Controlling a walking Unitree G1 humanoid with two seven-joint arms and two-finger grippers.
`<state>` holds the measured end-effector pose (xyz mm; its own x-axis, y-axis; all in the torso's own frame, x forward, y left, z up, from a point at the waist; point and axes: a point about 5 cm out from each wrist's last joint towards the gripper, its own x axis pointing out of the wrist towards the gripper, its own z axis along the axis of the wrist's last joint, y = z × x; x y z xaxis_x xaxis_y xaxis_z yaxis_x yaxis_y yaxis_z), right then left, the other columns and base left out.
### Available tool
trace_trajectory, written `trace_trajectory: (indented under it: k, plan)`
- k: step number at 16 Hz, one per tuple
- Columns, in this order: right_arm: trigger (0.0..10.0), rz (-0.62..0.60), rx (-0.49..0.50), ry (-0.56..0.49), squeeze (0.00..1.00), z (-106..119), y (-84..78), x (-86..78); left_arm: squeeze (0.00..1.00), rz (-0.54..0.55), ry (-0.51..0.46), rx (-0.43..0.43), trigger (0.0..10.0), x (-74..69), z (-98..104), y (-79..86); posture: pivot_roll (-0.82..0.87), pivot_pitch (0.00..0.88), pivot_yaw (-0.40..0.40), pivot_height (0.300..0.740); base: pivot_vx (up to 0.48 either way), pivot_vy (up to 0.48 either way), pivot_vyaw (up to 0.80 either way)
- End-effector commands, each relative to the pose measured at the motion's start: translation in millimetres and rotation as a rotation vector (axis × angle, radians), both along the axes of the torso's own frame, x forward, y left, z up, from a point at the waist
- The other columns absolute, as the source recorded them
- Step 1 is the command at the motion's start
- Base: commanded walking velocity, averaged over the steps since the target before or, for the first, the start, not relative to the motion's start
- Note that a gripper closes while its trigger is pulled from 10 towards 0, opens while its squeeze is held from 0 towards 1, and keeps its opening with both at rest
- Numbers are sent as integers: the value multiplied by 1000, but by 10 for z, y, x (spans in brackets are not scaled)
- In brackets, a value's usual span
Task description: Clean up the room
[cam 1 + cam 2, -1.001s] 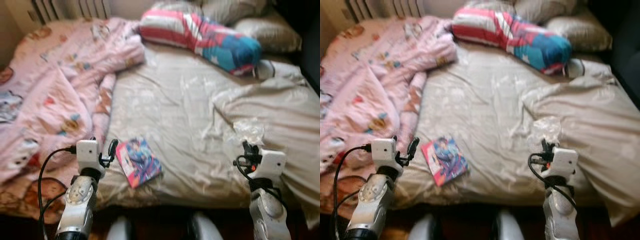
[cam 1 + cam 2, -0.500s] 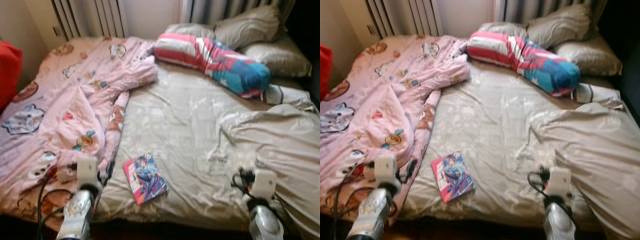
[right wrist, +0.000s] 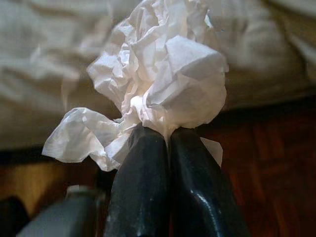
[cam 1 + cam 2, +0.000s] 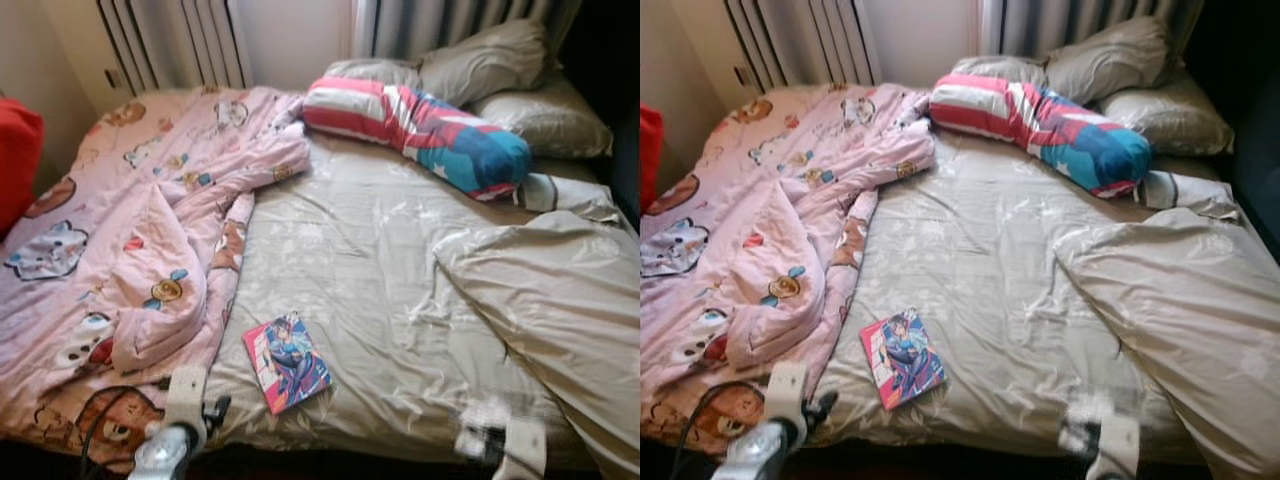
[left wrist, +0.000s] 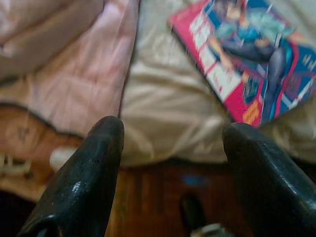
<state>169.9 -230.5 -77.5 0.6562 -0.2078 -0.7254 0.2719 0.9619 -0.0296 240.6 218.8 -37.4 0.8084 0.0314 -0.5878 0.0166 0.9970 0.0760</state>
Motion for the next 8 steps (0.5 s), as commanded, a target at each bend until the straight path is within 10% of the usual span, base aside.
trace_trajectory:
  k: [1, 8]
  plan:
    - [10000, -16, 7, 59, 0, -63, 29, -90, 0, 6, 89, 18, 10000, -126, -112, 17, 48, 98, 0, 740, 0, 0, 0]
    - [10000, 63, 5, 80, 0, -81, 147, -58, 0, -4, 156, 31, 10000, -228, -195, 10, 52, 115, -2, 740, 0, 0, 0]
